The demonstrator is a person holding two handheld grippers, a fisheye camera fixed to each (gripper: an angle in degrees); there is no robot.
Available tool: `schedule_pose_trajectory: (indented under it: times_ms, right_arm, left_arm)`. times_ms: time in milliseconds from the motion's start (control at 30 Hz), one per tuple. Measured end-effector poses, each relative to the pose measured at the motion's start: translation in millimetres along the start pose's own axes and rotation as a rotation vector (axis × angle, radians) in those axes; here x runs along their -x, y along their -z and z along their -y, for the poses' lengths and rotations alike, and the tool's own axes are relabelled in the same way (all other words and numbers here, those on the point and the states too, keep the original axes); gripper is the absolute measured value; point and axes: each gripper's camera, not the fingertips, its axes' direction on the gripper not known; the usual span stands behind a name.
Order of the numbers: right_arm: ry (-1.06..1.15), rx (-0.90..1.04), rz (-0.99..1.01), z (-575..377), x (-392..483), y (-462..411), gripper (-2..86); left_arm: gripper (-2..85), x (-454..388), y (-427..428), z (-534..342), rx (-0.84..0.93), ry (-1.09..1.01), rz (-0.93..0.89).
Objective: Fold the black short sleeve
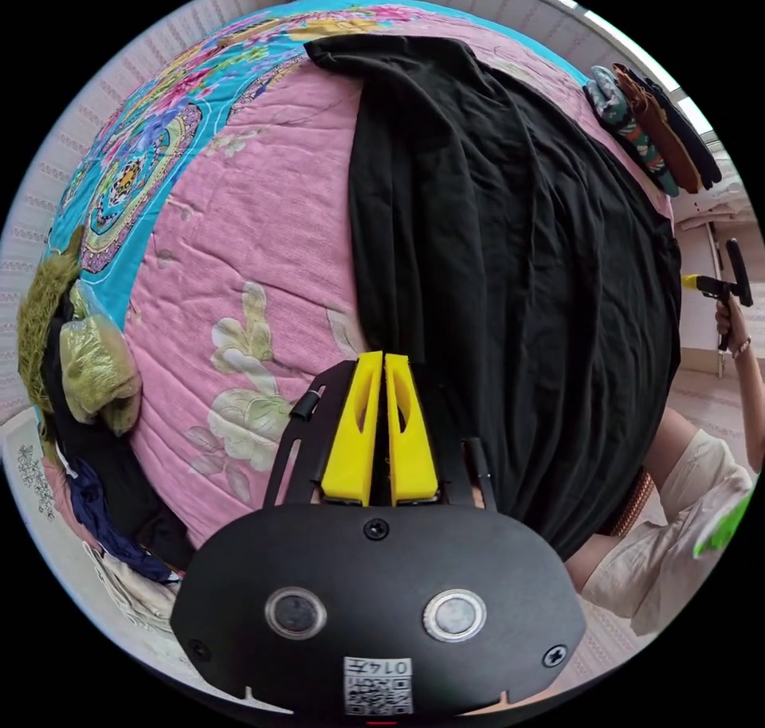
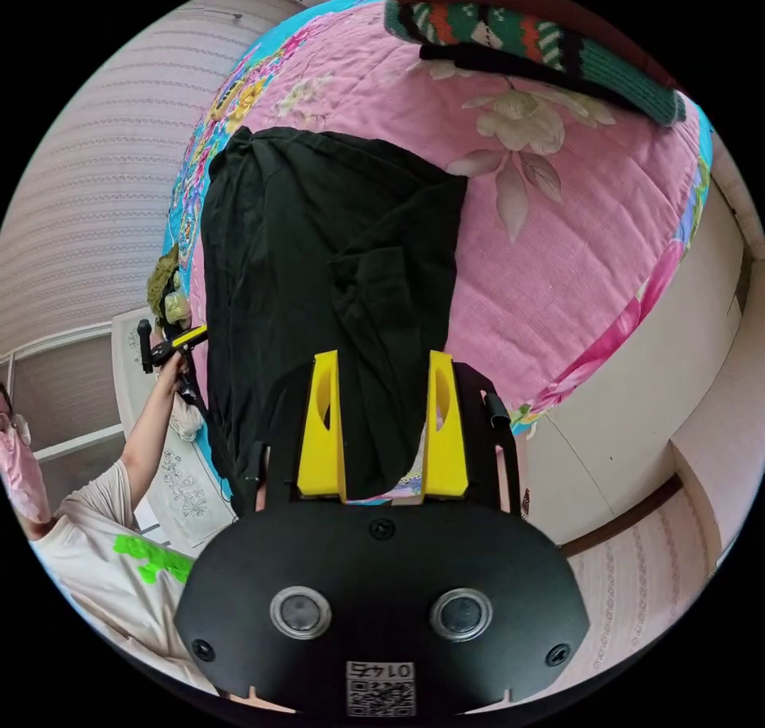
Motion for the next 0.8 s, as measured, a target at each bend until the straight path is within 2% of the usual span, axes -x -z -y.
schedule_pose_trajectory:
  times_ms: [100,200,300,367,467,533,600,700,733,800]
  right_arm:
    - [0.022,-0.025,-0.093,9,17,4,15.1]
    - [0.065,-0.061,-0.230,23,34,-3,13.8]
    - [0.148,0.032,-0.313,42,52,-24,4.9]
    - [0.162,0.002,-0.305,40,58,-13,2.5]
    - [0.075,-0.090,-0.286,20,40,27,1.6]
    - [-0.074,-0.109,-0.252,4,6,51,1.3]
    - [-0.168,-0.087,-0.269,-2,-22,56,1.3]
    - [-0.262,-0.016,-0.163,7,-58,36,1.9]
    - [-0.280,0.019,-0.149,14,-63,28,2.4]
    - [-0.318,0.039,-0.188,23,-63,24,4.1]
  left_arm:
    - [2.1,13,11,-3,-0.054,0.039,-0.025]
    - [3.2,8,-2,4,-0.011,0.024,-0.023]
    - [1.3,1,-18,14,0.047,-0.008,0.018]
    - [0.3,-1,-22,16,0.060,-0.024,0.054]
    - [-0.6,2,-21,16,0.068,-0.036,0.079]
    - [-0.7,7,-17,14,0.063,-0.022,0.115]
    - [-0.9,17,-10,11,0.056,-0.003,0.157]
    - [-0.9,41,-6,8,0.062,0.113,0.251]
    - [-0.9,48,-5,7,0.060,0.157,0.249]
    - [-0.9,71,-2,2,0.035,0.269,0.115]
